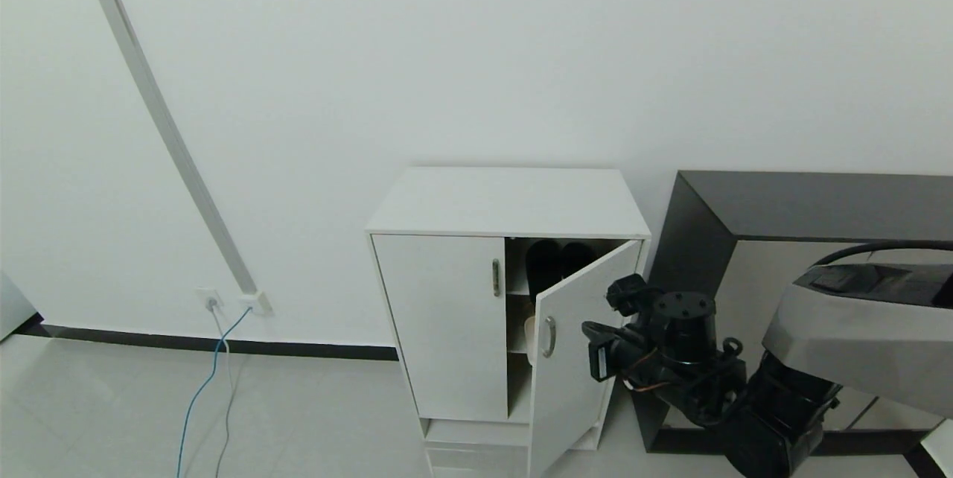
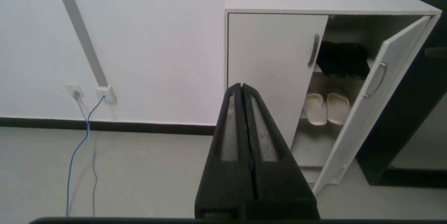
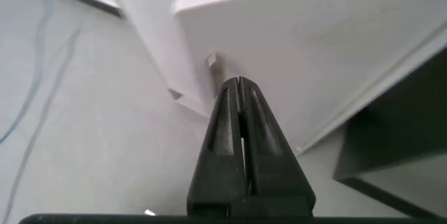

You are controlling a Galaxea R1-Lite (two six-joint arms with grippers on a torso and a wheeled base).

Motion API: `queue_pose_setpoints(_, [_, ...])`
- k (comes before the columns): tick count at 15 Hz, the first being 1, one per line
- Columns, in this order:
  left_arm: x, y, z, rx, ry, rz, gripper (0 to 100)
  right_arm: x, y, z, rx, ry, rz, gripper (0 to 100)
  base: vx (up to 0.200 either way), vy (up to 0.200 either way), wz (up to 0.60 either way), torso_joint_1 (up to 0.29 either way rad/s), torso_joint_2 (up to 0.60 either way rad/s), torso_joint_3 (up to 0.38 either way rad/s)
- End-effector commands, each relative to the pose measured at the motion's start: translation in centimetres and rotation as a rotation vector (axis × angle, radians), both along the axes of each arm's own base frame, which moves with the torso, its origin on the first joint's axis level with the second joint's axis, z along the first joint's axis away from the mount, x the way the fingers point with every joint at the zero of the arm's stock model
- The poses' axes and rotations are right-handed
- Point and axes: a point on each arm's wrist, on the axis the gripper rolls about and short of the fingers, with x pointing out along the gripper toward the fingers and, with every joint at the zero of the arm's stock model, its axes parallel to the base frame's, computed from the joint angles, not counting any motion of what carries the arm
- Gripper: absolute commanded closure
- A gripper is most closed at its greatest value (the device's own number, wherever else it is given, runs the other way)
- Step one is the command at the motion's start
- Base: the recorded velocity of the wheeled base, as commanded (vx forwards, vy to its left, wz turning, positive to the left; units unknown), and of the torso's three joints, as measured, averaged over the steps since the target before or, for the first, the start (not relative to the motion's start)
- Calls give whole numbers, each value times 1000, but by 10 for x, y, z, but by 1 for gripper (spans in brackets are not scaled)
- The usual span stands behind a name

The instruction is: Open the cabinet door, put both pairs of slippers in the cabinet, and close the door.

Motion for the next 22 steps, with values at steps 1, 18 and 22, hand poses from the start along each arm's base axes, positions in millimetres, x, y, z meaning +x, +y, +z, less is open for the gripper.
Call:
queue_pose_setpoints(1, [0,0,0,0,1,1,100,-28,-11,2,1,3,67,100,0,0,0,0,0,0])
queue_pose_setpoints(18, [0,0,0,1,1,1,100,16,-1,-30,-35,25,66,100,82,0,0,1,0,2])
queue_pose_setpoints(22, [0,0,0,1,1,1,100,51,2,-27,-30,16,26,100,0,0,0,0,0,0])
